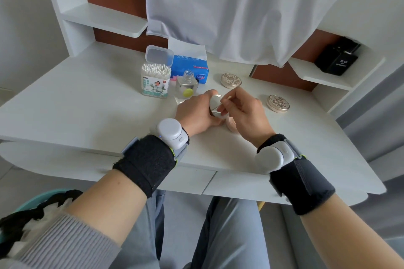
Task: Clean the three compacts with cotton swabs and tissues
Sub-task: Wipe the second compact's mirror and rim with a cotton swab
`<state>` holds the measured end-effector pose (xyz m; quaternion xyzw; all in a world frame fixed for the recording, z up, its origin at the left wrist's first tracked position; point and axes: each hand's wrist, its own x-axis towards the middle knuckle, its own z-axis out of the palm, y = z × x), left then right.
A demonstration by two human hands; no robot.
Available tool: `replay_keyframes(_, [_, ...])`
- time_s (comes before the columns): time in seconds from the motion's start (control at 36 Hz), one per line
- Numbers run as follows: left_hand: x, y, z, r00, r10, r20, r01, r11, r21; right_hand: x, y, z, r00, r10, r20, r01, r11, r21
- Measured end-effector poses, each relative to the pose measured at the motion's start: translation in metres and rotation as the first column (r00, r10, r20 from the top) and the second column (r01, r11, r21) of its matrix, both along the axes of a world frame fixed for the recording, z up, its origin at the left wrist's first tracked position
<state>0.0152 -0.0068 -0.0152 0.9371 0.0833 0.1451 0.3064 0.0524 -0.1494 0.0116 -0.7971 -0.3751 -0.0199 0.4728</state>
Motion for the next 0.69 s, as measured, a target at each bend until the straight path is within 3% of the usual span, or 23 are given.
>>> replay_keyframes(0.19, [-0.002, -0.001, 0.001, 1.0, 0.019, 0.009, -0.019, 1.0, -0.013, 0.011, -0.017, 0.006, 0.998, -0.023, -0.059, 0.02, 0.998, -0.063])
replay_keyframes(0.42, [-0.007, -0.003, 0.003, 0.999, 0.052, 0.014, -0.051, 0.997, -0.06, 0.026, -0.008, 0.01, 0.97, -0.165, 0.177, 0.204, 0.951, -0.233])
replay_keyframes(0.56, [-0.009, -0.005, 0.004, 0.999, 0.051, 0.008, -0.051, 0.998, -0.027, 0.028, -0.004, 0.007, 0.95, -0.203, 0.236, 0.257, 0.939, -0.228])
replay_keyframes(0.69, [-0.011, -0.008, 0.005, 0.999, 0.054, -0.007, -0.054, 0.999, -0.008, 0.026, -0.005, 0.007, 0.964, -0.242, 0.108, 0.252, 0.963, -0.091])
